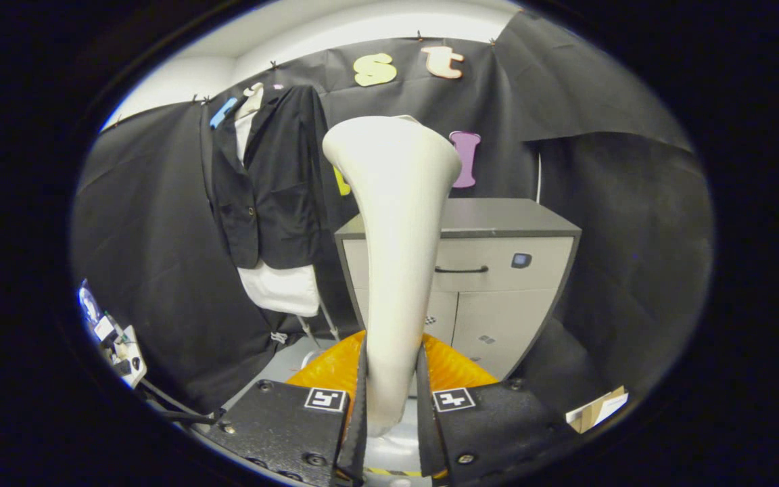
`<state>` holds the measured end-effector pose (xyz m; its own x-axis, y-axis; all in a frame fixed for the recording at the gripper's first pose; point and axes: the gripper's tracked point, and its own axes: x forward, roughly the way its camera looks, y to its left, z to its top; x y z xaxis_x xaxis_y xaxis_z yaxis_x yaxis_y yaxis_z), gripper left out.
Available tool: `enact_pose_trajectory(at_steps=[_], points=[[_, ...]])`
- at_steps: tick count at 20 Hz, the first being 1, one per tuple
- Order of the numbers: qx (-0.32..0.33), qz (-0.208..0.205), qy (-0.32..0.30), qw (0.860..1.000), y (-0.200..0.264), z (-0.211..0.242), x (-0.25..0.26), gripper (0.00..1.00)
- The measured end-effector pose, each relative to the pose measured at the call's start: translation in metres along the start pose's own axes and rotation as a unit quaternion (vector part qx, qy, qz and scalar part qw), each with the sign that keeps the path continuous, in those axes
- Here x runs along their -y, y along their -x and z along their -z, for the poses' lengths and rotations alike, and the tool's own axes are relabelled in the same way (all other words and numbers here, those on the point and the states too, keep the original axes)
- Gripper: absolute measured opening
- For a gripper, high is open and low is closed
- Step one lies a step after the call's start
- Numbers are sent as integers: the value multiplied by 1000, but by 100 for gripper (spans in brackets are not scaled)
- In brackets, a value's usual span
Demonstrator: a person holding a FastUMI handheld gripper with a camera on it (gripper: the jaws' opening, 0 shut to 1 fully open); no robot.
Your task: Iron the clothes twice with a garment steamer, once on the left side and once on the right side.
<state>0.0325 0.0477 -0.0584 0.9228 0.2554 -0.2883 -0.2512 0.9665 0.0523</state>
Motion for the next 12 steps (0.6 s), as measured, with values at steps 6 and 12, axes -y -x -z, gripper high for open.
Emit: enact_pose_trajectory(at_steps=[6,12], points=[[-6,39,-32,999,38,39,41,34],[-16,55,-59,997,58,58,60,33]])
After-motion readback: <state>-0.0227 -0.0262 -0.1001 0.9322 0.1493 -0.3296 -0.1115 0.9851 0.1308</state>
